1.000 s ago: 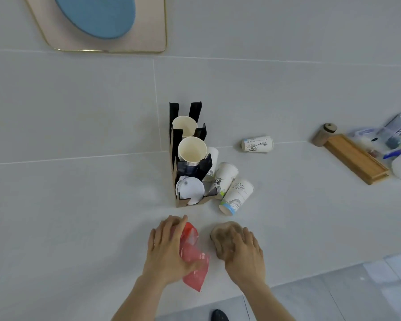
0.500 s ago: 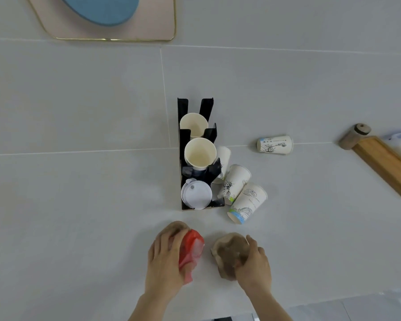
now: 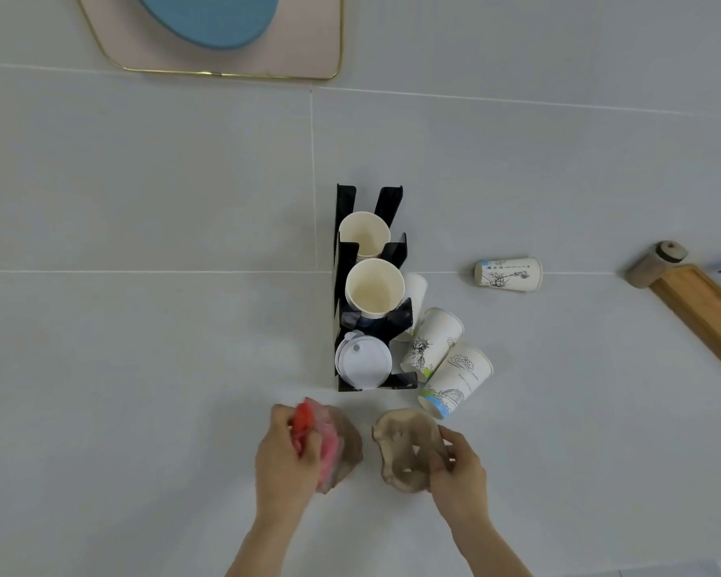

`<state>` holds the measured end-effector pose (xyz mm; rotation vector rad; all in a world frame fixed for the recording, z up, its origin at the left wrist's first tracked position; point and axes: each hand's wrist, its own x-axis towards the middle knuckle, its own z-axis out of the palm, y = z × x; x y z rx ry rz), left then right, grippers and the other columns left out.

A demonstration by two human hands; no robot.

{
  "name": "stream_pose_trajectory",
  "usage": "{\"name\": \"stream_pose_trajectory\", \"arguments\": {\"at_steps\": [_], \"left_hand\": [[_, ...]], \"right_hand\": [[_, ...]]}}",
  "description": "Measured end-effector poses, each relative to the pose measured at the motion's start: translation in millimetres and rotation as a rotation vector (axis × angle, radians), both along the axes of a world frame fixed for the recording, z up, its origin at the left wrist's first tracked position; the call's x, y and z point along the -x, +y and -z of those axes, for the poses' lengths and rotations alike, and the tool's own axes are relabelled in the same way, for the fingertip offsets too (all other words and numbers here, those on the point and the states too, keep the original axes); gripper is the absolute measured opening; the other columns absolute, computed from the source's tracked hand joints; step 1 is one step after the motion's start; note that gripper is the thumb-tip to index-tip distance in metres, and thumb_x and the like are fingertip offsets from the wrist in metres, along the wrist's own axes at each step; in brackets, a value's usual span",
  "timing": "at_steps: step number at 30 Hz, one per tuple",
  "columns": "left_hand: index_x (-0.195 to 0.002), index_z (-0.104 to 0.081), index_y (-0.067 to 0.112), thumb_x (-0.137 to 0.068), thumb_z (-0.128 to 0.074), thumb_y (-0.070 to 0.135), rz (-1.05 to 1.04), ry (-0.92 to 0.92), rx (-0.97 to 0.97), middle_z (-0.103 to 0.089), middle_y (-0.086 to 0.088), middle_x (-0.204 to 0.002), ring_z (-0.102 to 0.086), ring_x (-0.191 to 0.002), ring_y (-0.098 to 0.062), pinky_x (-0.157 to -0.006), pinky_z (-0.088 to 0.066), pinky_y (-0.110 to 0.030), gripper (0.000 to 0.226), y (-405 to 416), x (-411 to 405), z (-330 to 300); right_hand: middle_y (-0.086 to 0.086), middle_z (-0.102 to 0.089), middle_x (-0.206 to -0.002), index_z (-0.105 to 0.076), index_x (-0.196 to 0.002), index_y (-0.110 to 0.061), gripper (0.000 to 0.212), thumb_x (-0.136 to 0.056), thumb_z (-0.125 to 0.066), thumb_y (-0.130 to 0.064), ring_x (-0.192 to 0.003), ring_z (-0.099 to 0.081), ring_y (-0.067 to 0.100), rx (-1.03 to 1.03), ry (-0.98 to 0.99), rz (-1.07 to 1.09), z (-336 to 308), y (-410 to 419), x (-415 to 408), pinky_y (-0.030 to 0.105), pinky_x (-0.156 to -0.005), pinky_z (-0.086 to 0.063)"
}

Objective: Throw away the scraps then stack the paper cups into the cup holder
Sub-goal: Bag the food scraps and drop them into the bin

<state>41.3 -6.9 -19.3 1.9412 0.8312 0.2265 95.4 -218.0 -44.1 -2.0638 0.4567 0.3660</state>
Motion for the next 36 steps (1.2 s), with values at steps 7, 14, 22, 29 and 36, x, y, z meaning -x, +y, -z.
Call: {"name": "stream_pose_trajectory", "arguments": {"at_steps": [7,14,22,29,36], "left_hand": [[-0.144,-0.037,0.03,-0.092,-0.049,0.0,-0.205,0.158,-0.015,-0.06,-0.014,-0.119,-0.062,-0.092,-0.038,-0.08,-0.049,-0.043,0.06,43,4,12],[-0.112,-0.056,0.026,-0.089,-0.047,0.005,-0.282,0.316,0.17,-0.054,-0.012,-0.112,-0.059,-0.08,-0.033,-0.089,-0.053,-0.046,0.033,34,13,34],[-0.114,-0.047,0.023,-0.099,-0.05,0.036,-0.243,0.215,0.556,-0.064,-0.011,-0.11,-0.063,-0.093,-0.029,-0.087,-0.053,-0.046,0.02,13,11,37],[-0.131,-0.035,0.025,-0.08,-0.082,0.035,-0.094,0.24,0.666,-0.058,-0.009,-0.117,-0.068,-0.071,-0.034,-0.053,-0.057,-0.037,0.07,4,17,34],[-0.124,-0.032,0.023,-0.088,-0.062,0.003,-0.301,0.242,0.536,-0.06,-0.01,-0.108,-0.058,-0.06,-0.026,-0.041,-0.043,-0.03,0.051,4,26,44]], "right_hand": [[-0.003,-0.073,-0.09,-0.066,-0.112,-0.038,0.034,-0.092,-0.063,-0.01,-0.078,-0.07,0.01,-0.087,-0.071,-0.135,-13,39,-3,0.034,-0.071,-0.061],[0.0,-0.07,-0.08,-0.065,-0.113,-0.032,0.033,-0.092,-0.062,-0.006,-0.078,-0.068,0.019,-0.038,-0.059,-0.176,-9,72,0,0.04,-0.072,-0.059],[0.001,-0.073,-0.099,-0.067,-0.117,-0.026,0.04,-0.086,-0.058,-0.002,-0.095,-0.068,0.025,0.039,-0.107,-0.248,-3,91,-1,0.043,-0.083,-0.058],[0.005,-0.065,-0.126,-0.061,-0.135,-0.024,0.04,-0.097,-0.054,-0.014,-0.118,-0.058,0.027,0.131,-0.045,-0.412,9,92,5,0.032,-0.096,-0.047],[-0.006,-0.076,-0.102,-0.072,-0.117,-0.031,0.024,-0.097,-0.06,-0.026,-0.091,-0.069,0.012,-0.029,0.07,-0.402,9,88,9,0.033,-0.084,-0.058]]}}
